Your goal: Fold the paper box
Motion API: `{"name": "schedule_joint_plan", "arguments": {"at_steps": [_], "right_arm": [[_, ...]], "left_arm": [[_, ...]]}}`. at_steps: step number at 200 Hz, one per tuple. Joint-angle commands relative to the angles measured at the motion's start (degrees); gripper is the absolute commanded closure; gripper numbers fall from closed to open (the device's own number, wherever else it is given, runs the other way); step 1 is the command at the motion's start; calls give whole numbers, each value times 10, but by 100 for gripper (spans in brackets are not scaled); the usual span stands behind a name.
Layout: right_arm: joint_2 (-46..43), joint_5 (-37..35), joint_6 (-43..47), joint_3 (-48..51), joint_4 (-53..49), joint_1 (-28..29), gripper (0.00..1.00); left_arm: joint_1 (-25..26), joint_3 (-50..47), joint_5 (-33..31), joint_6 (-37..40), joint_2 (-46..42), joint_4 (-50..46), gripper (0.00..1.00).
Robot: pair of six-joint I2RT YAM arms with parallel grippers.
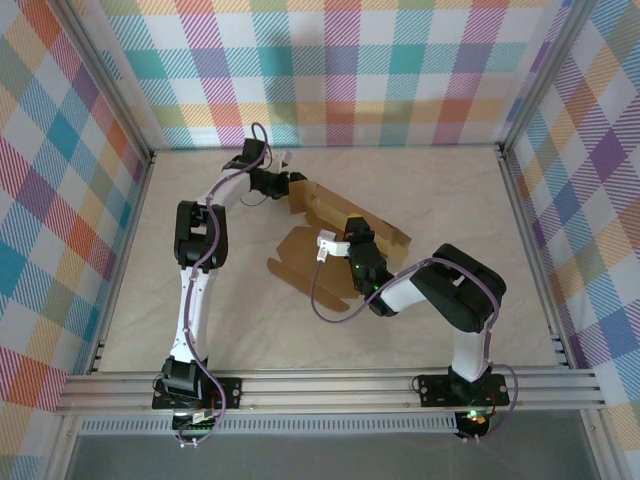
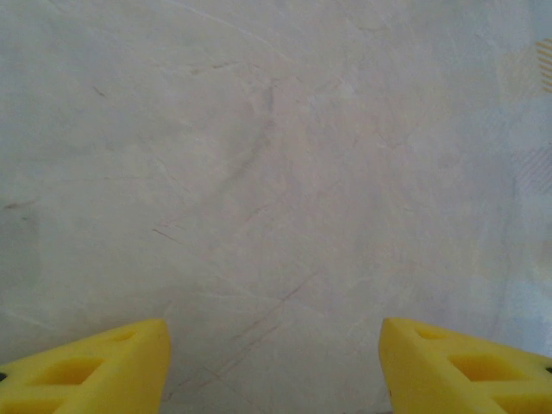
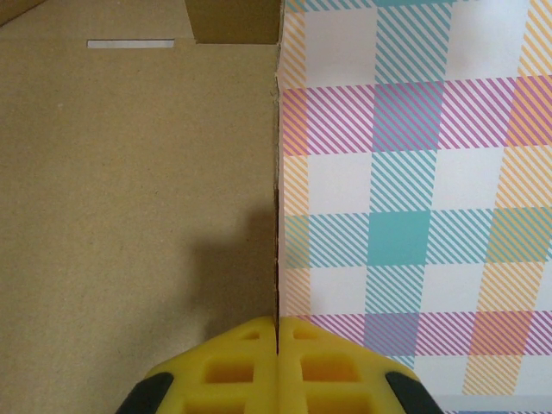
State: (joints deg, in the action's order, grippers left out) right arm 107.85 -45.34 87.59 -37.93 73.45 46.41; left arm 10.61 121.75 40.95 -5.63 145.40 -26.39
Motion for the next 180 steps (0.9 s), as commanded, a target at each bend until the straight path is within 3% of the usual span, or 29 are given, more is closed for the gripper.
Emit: {"name": "schedule_joint_plan", "arguments": {"at_steps": [1, 68, 102, 180], "right_arm": [[4, 8, -5, 0, -5, -4, 100], [2, 7, -19, 1, -20, -4, 100], [-2, 6, -28, 2, -32, -4, 100], [-5, 6, -35, 3, -48, -4, 100]], "left_arm": [[9, -45, 46, 23, -31, 6, 35], [22, -213, 87, 56, -138, 148, 34], [24, -246, 76, 56, -155, 162, 34], [25, -424, 52, 84, -254, 334, 29]]}}
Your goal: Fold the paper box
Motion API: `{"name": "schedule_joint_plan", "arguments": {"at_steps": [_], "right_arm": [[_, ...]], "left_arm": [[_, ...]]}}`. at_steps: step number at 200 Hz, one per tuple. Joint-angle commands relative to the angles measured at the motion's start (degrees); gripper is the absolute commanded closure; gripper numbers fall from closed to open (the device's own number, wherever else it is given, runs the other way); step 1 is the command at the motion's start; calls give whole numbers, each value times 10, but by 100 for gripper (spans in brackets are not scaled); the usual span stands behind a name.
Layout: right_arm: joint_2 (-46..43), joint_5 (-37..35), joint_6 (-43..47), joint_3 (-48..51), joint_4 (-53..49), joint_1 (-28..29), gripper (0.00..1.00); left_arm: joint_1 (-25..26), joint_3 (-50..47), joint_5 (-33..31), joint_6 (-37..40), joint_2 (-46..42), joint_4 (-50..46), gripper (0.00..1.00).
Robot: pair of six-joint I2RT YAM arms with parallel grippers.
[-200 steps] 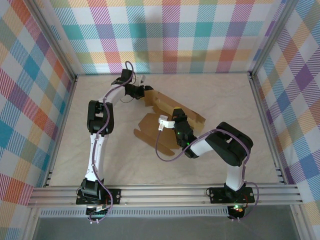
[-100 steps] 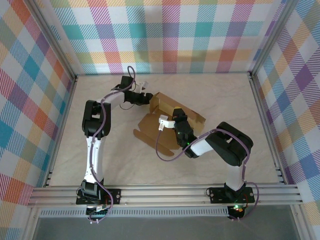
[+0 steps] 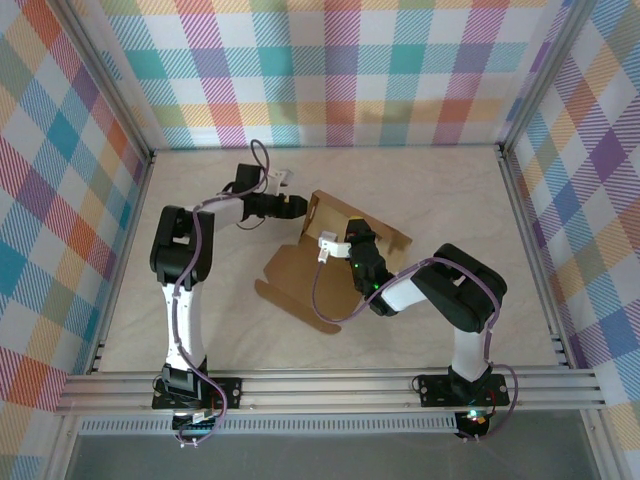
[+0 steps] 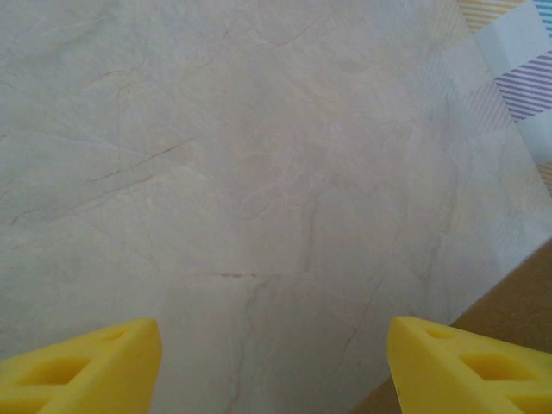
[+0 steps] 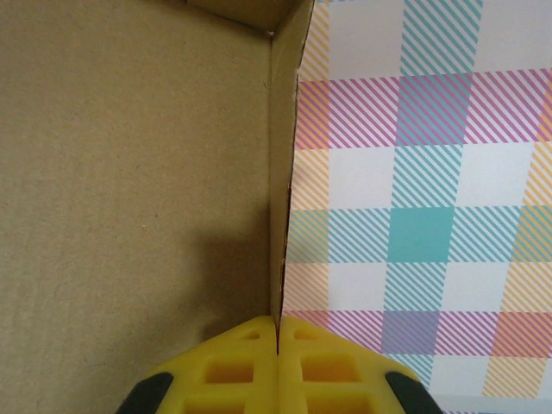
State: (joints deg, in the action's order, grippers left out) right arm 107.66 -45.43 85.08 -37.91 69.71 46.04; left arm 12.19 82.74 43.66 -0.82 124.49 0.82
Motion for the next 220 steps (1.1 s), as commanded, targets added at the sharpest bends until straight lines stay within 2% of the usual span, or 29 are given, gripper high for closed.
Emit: {"name": "schedule_joint_plan", "arguments": {"at_steps": [1, 52, 108, 165, 220], "right_arm": [[-3, 6, -9, 2, -9, 0, 100], [28, -2, 73, -6, 108, 0, 100], [-2, -4, 90, -6, 107, 1, 100], [-20, -4, 92, -7, 83, 3, 100], [-25, -1, 112, -16, 74, 5, 100]], "left_arm": [[10, -35, 24, 35, -45, 62, 29], [8, -62, 4, 56, -65, 53, 28], [3, -65, -10, 58, -72, 45, 25], [-21, -66, -43, 1, -66, 72, 25], [-28, -60, -16, -6, -61, 81, 24]]}}
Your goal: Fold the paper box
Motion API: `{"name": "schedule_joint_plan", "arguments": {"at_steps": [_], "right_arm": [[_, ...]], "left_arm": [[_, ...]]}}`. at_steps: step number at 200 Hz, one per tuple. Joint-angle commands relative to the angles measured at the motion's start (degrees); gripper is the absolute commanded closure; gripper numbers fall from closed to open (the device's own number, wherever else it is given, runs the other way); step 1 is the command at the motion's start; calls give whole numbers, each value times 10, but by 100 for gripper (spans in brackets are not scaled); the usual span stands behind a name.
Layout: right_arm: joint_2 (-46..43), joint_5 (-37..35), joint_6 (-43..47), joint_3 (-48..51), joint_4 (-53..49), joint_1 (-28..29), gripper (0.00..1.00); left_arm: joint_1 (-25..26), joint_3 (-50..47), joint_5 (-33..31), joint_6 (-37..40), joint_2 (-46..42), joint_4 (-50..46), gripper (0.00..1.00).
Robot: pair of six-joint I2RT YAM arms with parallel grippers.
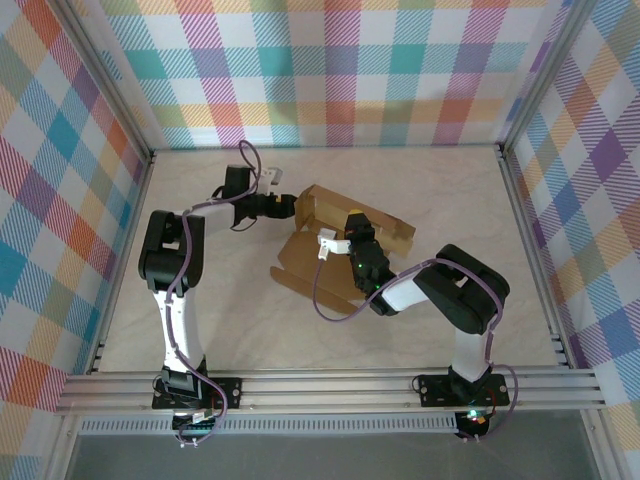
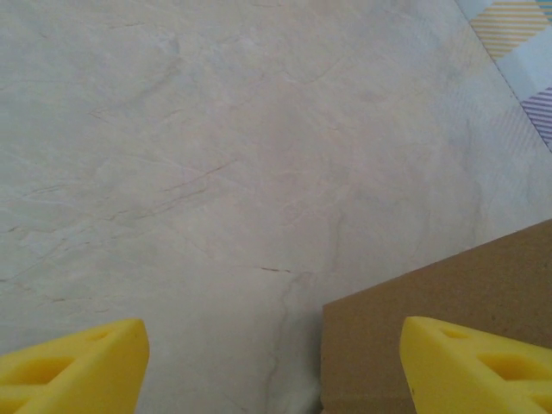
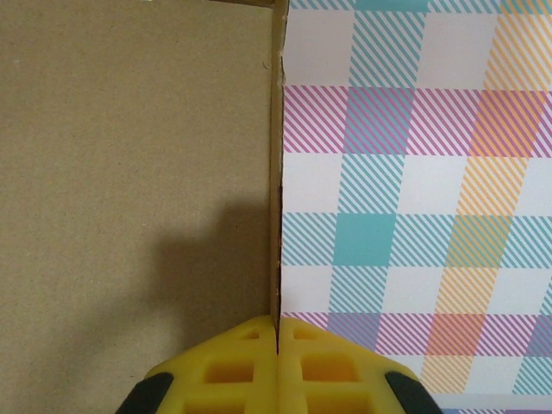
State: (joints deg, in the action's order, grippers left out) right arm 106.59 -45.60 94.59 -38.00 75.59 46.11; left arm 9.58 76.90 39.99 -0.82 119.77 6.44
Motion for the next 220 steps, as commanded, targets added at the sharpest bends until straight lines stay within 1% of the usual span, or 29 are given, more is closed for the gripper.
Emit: {"name": "schedule_joint_plan", "arguments": {"at_steps": [1, 43, 64, 87, 99, 120, 124, 129, 143, 166, 201, 220], "right_arm": [[-15, 1, 17, -16, 15, 6, 100], [-4, 0, 47, -16, 42, 10, 100], [-5, -1, 68, -14, 49, 14, 100], [2, -2, 74, -9, 49, 16, 100], [5, -5, 70, -11, 49, 15, 100], [12, -8, 69, -13, 49, 16, 100], [14, -8, 69, -12, 49, 16, 100], [16, -8, 69, -12, 49, 15, 100], [19, -10, 66, -11, 49, 15, 100], [21, -12, 64, -9, 48, 15, 100], [22, -16, 61, -5, 49, 14, 100], [27, -17, 65, 1, 49, 14, 100]], "left_arm": [[-2, -2, 20, -5, -14, 26, 25], [-3, -36, 5, -5, -32, 48, 27], [-2, -56, -9, -22, -45, 73, 27], [-2, -80, -5, -59, -54, 112, 27], [-1, -93, -2, -66, -58, 126, 27], [-2, -116, 2, -51, -66, 139, 27], [-2, -120, 7, -44, -67, 142, 32], [-2, -125, 16, -33, -68, 143, 35], [-1, -132, 26, -14, -75, 143, 38], [-2, -137, 26, -8, -83, 145, 37], [-2, -148, 47, 5, -96, 156, 35], [-2, -146, 38, 2, -101, 139, 34]]}}
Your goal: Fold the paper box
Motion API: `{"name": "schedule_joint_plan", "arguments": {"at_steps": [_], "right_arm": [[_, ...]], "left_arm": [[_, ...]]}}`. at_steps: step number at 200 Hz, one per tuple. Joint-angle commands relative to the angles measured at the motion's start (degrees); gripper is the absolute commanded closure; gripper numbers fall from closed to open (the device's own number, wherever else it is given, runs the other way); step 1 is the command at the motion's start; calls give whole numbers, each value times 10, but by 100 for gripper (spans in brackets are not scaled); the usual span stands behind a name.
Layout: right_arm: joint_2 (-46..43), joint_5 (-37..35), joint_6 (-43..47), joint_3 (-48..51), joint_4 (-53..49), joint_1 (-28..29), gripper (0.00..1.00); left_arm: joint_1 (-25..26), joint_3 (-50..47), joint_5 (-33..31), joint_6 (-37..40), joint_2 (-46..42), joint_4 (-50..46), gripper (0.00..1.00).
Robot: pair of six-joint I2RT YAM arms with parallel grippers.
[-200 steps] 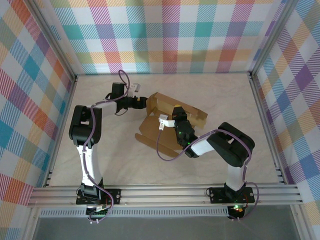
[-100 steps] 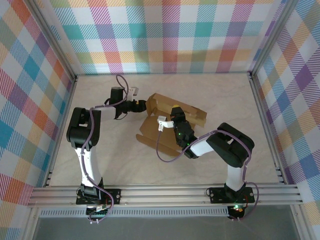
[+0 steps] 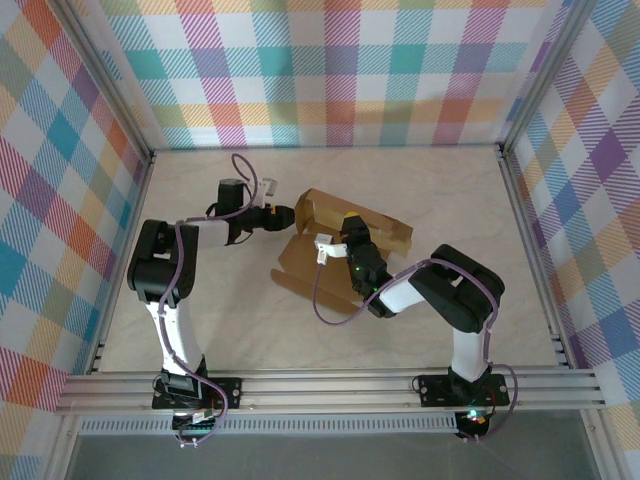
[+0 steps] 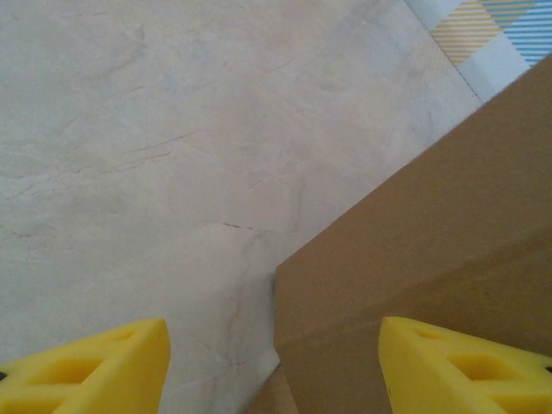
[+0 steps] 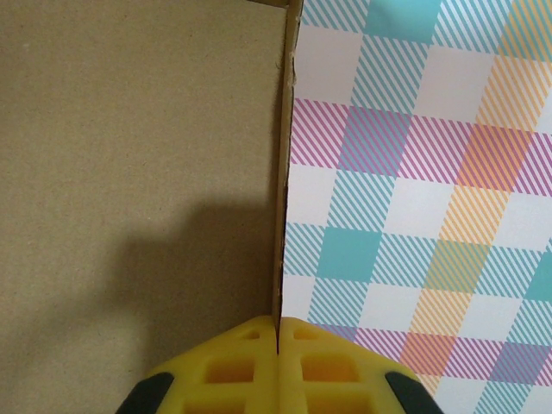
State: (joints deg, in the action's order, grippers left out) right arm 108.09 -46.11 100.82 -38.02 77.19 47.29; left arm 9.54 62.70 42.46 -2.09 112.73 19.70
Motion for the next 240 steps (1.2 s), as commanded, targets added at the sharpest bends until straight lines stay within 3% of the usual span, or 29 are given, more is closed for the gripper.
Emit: {"name": "schedule_joint_plan", "arguments": {"at_steps": [1, 50, 138, 240], "right_arm": [[13, -12, 3, 2, 33, 3, 100], [18, -21, -4, 8, 33, 3, 100], [13, -20, -10, 9, 32, 4, 100], [8, -19, -12, -5, 12, 10, 100]], "left_arm": [[-1, -3, 12, 14, -30, 5, 34], [-1, -17, -23, -12, -25, -9, 28], [17, -25, 29, 49, -48, -1, 37], [53, 45, 11, 48, 6, -43, 45]]}}
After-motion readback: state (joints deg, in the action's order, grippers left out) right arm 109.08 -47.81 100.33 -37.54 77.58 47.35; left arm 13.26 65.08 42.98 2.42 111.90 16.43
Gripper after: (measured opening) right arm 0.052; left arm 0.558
